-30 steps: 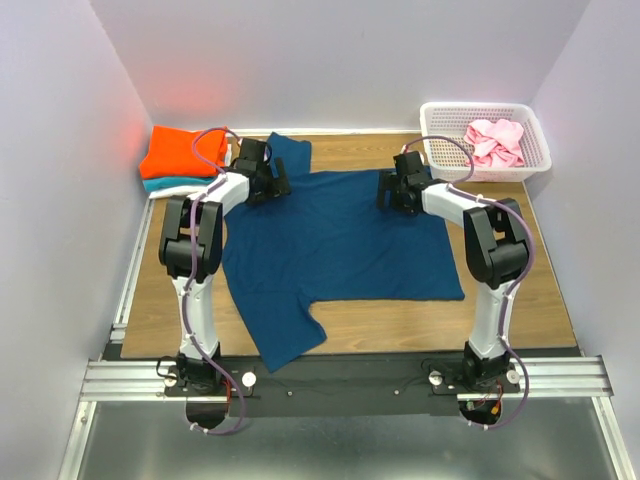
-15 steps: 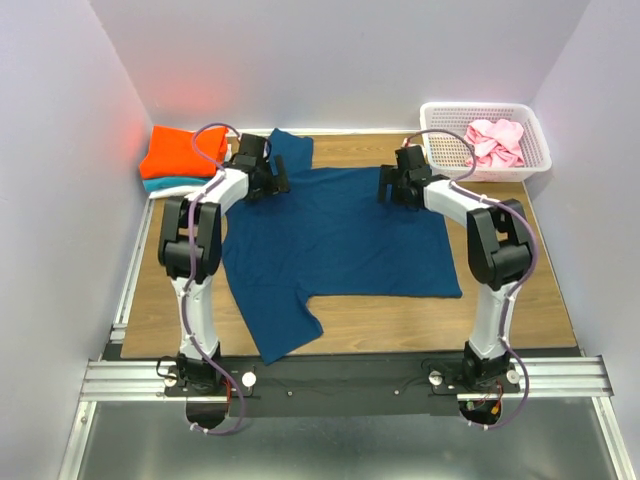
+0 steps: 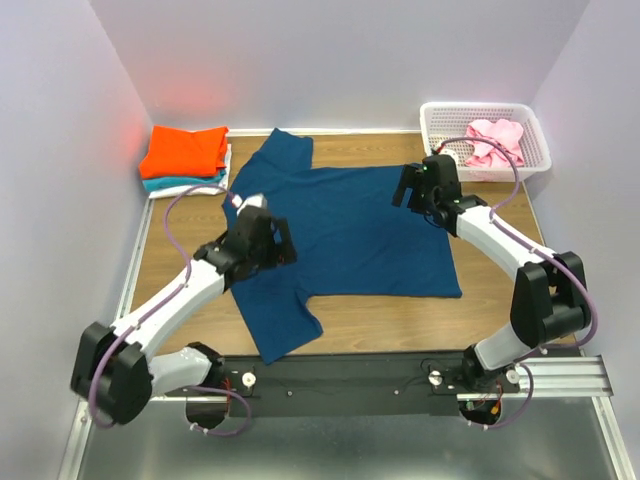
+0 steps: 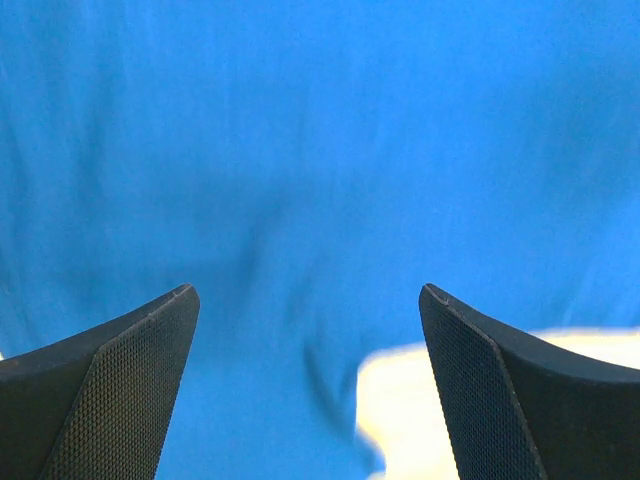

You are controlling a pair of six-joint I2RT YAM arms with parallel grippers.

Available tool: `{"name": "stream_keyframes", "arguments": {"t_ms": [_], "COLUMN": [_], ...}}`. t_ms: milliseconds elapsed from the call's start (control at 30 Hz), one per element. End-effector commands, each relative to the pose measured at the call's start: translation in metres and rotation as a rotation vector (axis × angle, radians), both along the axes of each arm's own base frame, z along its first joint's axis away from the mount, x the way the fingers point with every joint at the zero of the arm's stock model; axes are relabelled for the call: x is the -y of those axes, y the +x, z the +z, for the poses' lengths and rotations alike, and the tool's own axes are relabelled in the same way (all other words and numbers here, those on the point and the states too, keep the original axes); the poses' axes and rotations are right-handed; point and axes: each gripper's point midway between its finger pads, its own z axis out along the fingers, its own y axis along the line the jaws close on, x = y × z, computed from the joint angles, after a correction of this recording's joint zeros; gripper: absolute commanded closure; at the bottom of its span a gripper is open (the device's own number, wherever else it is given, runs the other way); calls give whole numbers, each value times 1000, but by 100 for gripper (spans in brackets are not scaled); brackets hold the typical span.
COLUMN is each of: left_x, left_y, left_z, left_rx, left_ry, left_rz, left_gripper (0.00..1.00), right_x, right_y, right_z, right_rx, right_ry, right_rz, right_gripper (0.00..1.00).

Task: Fold and stack the t-shirts
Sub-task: Flatten the tshirt out, then fold the tshirt

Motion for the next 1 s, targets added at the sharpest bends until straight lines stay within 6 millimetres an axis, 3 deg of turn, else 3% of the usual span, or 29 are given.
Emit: {"name": "stream_keyframes", "arguments": {"t_ms": [0,200,333,533,667,900,967], "left_x": [-25,-6,5,5,8,9,27], "left_y": [-77,-149,-180,-198,-209,-213,-210], "left_z": [-44,-44,-67,-82,-85,-93,-94], "left_rx": [-230,-337,-447,-525,-546,-571,-565], "left_ry": [57,-29,-8,104,90,147,87], "left_rz": [152,123,90,96,90,90,42], "left_gripper": [2,2,1,2,9,15,17], "right_x": [2,6,7,9,10,11,11], "right_y": [-15,-17,-17,-17,-16,-19,-18], "right_z": [-12,-11,-18,-24,-25,-26,-26], "right_rx": [-39,-32,-48,-59,-60,-62,-62], "right_ry": [29,14,1,-16,-24,-25,-24], "right_rz": [-31,-41,-38,-40,-38,-41,-40], "right_gripper": [0,0,0,0,0,0,0]}}
